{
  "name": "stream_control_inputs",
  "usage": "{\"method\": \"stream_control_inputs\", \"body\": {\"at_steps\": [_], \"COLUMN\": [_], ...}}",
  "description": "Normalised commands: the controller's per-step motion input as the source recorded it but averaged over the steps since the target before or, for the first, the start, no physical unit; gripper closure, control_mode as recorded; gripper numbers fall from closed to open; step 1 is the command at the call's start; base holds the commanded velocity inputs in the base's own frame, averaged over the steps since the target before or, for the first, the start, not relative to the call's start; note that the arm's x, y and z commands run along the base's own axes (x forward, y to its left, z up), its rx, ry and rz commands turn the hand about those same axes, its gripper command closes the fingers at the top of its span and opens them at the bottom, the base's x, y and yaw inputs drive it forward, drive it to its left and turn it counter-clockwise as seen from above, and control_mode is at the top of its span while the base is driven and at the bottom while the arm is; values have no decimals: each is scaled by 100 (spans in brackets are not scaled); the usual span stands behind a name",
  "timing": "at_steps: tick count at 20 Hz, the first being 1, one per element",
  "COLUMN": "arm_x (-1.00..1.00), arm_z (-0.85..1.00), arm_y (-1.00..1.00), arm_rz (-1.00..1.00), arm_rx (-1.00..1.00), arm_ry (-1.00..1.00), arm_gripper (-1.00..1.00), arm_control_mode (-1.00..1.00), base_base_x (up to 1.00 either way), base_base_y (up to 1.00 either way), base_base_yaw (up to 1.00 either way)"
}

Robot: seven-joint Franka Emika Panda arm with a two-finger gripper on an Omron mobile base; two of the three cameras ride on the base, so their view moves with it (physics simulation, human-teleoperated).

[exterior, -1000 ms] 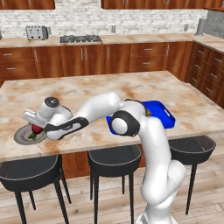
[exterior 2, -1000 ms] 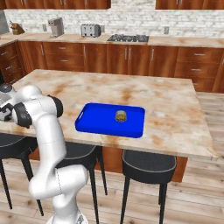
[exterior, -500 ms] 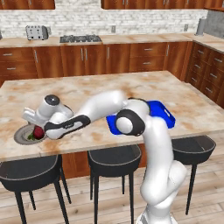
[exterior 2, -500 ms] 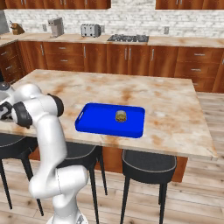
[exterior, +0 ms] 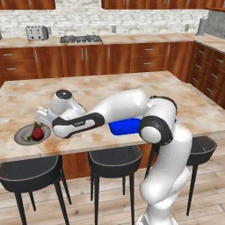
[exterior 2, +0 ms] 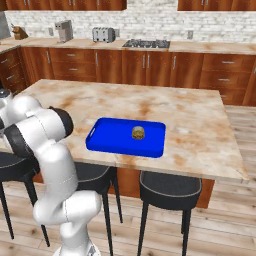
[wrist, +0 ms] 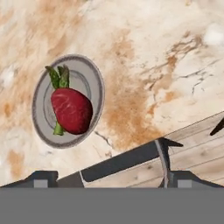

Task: Create a steak meal by picking up the steak and asparagus from the tray and placing them on the plate. Leave the burrito on the tray.

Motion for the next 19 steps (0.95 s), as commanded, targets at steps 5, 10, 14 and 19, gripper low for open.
{"method": "stream_control_inputs", "body": {"at_steps": [5, 10, 14, 19], "arm_x": [-61, -42, -48, -34], "arm_z": [54, 92, 67, 2], "arm_y": [-100, -100, -100, -95], "arm_rz": [-5, 0, 0, 0], "arm_rx": [0, -4, -11, -5], "arm_ry": [12, 10, 18, 1], "arm_gripper": [-100, -100, -100, -100], "arm_control_mode": [-100, -100, -100, -100], "base_base_x": [0, 0, 0, 0], "base_base_y": [0, 0, 0, 0], "base_base_yaw": [0, 0, 0, 0]}}
